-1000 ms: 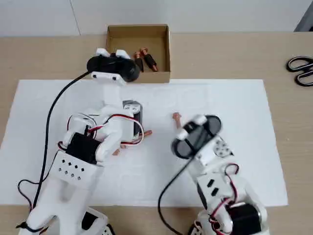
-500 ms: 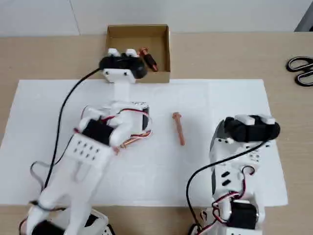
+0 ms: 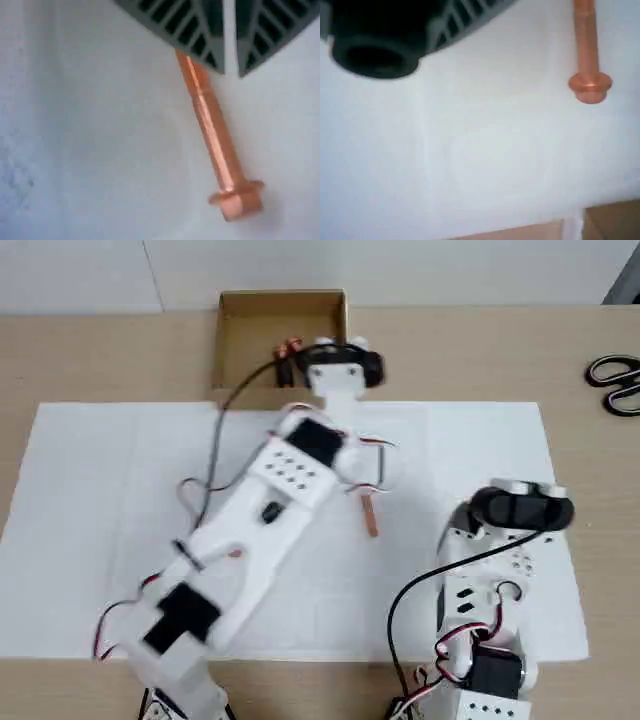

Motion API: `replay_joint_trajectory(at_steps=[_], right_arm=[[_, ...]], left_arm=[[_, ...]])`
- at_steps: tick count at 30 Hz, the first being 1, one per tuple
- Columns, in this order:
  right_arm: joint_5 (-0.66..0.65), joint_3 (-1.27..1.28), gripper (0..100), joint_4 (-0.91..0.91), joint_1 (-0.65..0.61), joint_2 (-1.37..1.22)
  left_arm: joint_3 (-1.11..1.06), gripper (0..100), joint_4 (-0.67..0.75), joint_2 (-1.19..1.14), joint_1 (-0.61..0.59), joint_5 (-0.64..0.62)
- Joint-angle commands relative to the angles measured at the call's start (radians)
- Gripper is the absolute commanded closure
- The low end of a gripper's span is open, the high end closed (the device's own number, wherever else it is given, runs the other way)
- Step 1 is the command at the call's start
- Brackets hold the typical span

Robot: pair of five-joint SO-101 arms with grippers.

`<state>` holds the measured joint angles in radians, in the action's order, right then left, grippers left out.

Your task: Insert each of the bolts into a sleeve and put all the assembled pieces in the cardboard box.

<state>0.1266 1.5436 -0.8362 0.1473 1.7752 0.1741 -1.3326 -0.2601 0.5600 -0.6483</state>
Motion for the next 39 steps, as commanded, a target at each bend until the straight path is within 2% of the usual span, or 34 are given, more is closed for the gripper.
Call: replay_joint_trajectory(at_steps=[1,5,9,13,18,25,39], right_arm=[[0.011,0.000,99.5,0.036,0.062,0.002],[0.009,0.009,99.5,0.067,0.104,0.002],[0.008,0.009,99.5,0.068,0.104,0.002],[0.008,0.009,99.5,0.068,0.104,0.002],[0.008,0.011,99.5,0.062,0.104,0.002],[0.006,0.051,99.5,0.065,0.105,0.002],[0.008,0.051,99.5,0.067,0.102,0.002]], left_arm=[[0.189,99,-0.063,-0.080,0.017,-0.107],[0.340,99,-0.126,-0.175,0.020,-0.186],[0.460,92,-0.212,-0.269,0.021,-0.221],[0.567,83,-0.290,-0.359,0.020,-0.235],[0.688,80,-0.350,-0.450,0.018,-0.229],[0.710,80,-0.356,-0.571,0.014,-0.193],[0.708,80,-0.296,-0.624,-0.051,-0.193]])
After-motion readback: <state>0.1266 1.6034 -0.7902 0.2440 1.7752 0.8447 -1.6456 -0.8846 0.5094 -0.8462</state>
